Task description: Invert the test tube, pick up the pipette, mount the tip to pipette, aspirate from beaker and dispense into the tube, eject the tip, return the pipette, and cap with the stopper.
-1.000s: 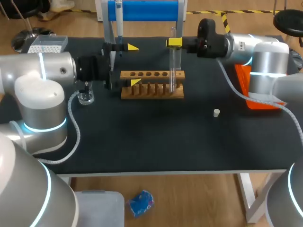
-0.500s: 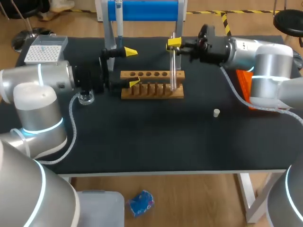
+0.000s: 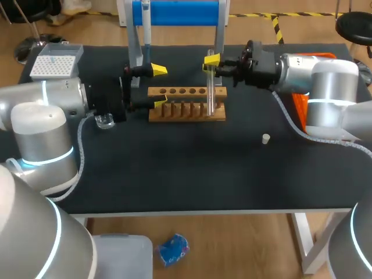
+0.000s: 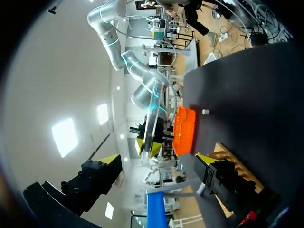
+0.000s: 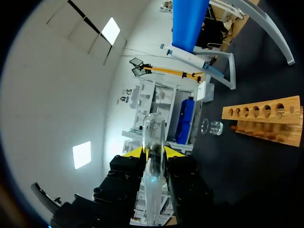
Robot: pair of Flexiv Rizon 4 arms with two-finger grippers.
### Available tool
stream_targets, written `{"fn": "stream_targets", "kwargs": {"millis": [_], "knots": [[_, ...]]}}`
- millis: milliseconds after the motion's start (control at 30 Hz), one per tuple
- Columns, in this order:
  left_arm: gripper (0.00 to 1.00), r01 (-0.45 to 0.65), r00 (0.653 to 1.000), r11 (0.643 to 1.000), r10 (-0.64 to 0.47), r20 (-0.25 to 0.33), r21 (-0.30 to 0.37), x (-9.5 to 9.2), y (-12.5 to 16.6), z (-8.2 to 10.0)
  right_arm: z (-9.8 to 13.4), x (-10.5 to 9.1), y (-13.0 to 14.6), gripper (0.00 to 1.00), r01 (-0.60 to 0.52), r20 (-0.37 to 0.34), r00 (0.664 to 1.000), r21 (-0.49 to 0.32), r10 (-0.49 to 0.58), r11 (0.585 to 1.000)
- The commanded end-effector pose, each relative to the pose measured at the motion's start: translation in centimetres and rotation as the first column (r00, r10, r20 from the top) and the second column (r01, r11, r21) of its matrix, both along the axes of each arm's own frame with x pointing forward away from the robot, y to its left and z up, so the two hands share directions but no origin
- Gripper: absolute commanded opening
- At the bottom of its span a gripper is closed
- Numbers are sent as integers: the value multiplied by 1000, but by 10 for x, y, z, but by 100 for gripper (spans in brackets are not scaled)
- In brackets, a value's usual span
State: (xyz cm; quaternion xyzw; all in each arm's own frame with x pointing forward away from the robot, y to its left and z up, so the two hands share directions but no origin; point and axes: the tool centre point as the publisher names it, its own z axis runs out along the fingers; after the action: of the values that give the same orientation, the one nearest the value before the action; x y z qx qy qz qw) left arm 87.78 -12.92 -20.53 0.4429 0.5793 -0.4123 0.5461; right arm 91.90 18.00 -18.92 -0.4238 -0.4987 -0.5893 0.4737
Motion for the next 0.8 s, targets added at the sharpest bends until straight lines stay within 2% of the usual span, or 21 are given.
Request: {"fn": "stream_targets", "kwargs": {"millis": [33,233,400,500,800], "knots": [[100,-25,1000,999,25,-12,44,-19,0,8,1,-1,-1,0,0,0,1000,-3,0,1000],[100,19,1000,1000,-19,13,-5,-27,-16,-3,1,-1,-1,0,0,0,1000,-3,0,1000],[100,43,998,999,-42,45,-33,-26,-30,-3,-18,-2,10,0,-27,-73,997,-8,27,1000],[100,54,997,998,-52,51,-25,-27,-36,-3,-24,0,15,0,-29,-96,995,7,30,1000],[100,64,997,998,-64,35,5,-34,-47,-16,-38,9,29,0,-38,-103,994,10,39,999]]}}
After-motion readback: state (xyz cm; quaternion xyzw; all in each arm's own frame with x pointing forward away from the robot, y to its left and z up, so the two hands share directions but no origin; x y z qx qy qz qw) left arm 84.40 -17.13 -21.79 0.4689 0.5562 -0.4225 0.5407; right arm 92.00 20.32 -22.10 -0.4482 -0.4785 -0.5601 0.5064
